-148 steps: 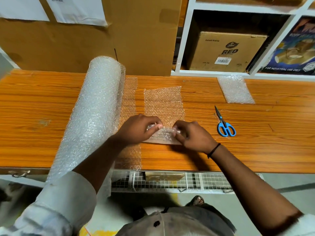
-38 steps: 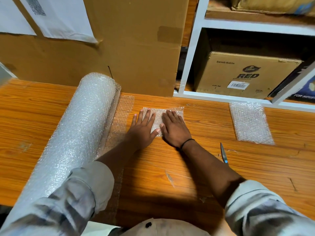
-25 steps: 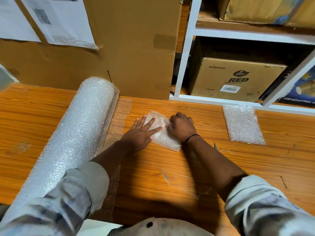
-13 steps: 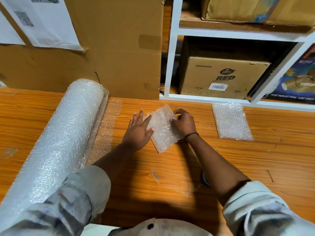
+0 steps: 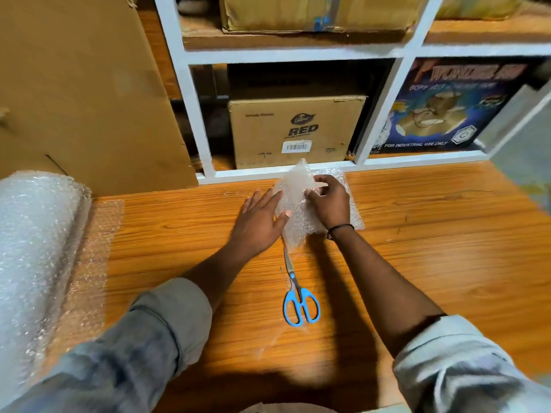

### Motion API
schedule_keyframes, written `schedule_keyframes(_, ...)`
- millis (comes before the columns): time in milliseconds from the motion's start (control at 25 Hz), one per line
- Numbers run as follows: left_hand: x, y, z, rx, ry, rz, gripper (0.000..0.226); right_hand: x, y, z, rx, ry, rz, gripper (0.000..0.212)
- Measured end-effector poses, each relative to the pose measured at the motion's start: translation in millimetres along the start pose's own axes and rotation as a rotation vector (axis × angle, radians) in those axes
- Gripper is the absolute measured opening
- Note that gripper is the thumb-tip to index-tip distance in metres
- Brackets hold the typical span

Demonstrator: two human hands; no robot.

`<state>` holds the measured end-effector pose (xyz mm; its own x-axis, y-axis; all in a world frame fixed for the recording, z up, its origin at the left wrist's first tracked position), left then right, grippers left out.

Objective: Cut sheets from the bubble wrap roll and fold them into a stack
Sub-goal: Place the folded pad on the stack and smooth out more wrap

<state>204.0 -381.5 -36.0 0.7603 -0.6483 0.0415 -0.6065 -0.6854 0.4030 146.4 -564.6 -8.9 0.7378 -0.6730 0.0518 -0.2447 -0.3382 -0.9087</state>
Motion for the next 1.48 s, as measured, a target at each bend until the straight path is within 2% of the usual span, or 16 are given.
schedule_keyframes(280,48,62,38,0.137,-0.007,-0.001,0.064,53,46,-55,-0.009,0.067,0.063,0.037)
schedule_keyframes(600,63,61,59,0.237,-0.082,-0.013,0.068,67,80,-56,-0.008,0.071,0.134,0.039)
schedule_keyframes(680,65,56,60,0.241,-0.09,-0.023,0.069,63,74,-55,-0.114,0.07,0.047,0.041)
schedule_keyframes(800,65,55,62,0.246,-0.089,-0.023,0.069,55,53,-47,-0.552,0.097,-0.31,0.045)
schedule_keyframes(840,64,56,63,0.249,-0.086,-0.015,0.069,53,49,-39,-0.655,0.042,-0.4,0.046)
schedule_keyframes(920,62,60,67,0.252,-0.091,0.006,0.069,51,49,-20,-0.779,-0.155,-0.464,0.05)
schedule_keyframes(1000,61,61,69,0.262,-0.106,0.01,0.068,47,61,-7,-0.862,-0.32,-0.436,0.057)
schedule_keyframes(1080,61,61,71,0.284,-0.122,0.007,0.07,44,75,-3,-0.882,-0.417,-0.376,0.063)
schedule_keyframes(1480,60,57,72,0.316,-0.203,-0.021,0.071,40,73,-5,-0.886,-0.486,-0.332,0.066)
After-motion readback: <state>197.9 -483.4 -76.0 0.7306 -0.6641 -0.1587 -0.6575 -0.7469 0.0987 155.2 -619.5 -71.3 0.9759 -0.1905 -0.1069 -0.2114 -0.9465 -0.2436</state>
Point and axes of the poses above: each hand's wrist, its own x-axis towards the middle knuckle, its own z-axis out of the palm, y = z × x, the point moved 6 cm from there along x, towards the middle knuckle, and after that the axes turned 2 degrees about x, right-handed, at the moved point
